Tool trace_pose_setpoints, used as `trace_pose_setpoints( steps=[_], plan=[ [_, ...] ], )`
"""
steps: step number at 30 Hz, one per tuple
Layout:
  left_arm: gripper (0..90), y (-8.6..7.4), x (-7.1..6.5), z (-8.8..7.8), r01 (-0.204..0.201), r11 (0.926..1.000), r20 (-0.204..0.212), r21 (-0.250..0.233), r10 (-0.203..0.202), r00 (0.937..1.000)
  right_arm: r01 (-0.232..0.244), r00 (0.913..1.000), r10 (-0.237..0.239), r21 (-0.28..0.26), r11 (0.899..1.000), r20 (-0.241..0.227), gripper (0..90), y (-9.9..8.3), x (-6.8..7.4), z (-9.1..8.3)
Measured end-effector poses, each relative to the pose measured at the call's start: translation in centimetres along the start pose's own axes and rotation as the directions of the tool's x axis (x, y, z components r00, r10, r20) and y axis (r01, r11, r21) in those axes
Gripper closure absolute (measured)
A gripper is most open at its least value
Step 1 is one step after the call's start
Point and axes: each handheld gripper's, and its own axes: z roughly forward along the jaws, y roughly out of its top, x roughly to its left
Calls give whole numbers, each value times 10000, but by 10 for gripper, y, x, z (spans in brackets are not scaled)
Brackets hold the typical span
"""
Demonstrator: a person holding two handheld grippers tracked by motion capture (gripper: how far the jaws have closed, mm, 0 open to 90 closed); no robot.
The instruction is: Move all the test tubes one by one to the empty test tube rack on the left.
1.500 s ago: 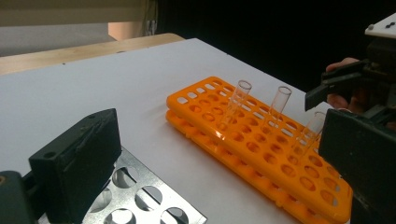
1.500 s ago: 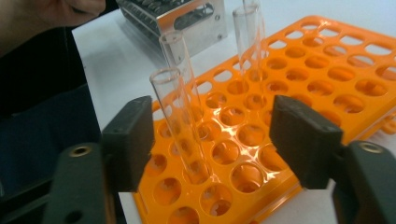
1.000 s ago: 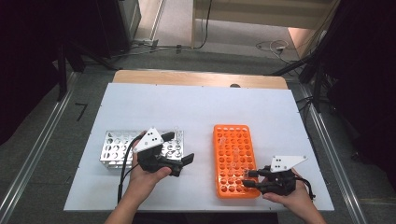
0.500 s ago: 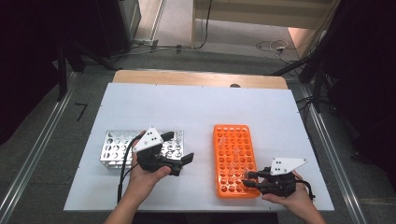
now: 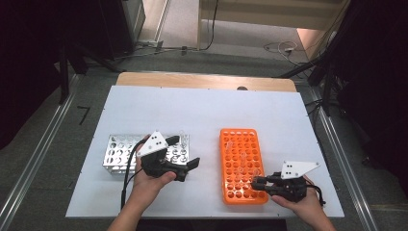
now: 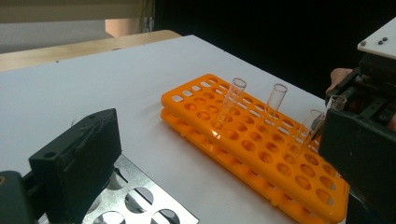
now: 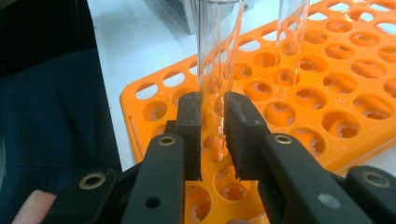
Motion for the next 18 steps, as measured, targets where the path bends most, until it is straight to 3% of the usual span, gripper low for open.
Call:
trace_pose_setpoints(
  steps=[18],
  plan=[
    [0, 4, -7, 0, -106, 9999, 116, -30, 106, 9999, -93, 9996, 114, -768, 9970, 272, 743, 31, 15, -24]
  ],
)
